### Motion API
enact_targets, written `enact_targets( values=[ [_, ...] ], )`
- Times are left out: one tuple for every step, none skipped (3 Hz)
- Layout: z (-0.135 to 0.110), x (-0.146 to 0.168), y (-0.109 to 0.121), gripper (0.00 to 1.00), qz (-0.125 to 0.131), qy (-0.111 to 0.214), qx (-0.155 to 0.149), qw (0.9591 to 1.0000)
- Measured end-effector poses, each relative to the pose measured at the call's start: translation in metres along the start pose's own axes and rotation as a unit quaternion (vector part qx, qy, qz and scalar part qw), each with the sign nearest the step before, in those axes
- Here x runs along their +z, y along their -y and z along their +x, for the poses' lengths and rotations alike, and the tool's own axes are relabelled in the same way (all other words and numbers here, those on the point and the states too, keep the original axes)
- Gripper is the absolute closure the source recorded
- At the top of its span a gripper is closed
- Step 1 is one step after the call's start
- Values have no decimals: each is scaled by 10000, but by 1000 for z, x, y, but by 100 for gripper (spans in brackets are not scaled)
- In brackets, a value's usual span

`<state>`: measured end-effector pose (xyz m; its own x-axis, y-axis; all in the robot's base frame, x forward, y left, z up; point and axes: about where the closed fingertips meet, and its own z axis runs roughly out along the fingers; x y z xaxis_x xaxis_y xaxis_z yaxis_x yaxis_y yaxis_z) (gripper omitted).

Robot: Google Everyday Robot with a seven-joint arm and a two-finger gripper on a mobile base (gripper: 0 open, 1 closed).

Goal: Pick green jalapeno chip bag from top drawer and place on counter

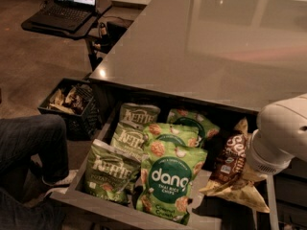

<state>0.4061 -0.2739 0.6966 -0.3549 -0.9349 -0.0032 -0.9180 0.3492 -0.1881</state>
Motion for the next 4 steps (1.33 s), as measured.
enact_targets(
  values=[
    [8, -13, -1, 100, -158, -6, 110, 9998],
    [8, -39, 9, 100, -210, -162, 33, 9996],
    [19, -60, 16, 100, -373, -471, 53, 9982],
    [27, -68, 12, 100, -595, -707, -46, 9957]
  ],
)
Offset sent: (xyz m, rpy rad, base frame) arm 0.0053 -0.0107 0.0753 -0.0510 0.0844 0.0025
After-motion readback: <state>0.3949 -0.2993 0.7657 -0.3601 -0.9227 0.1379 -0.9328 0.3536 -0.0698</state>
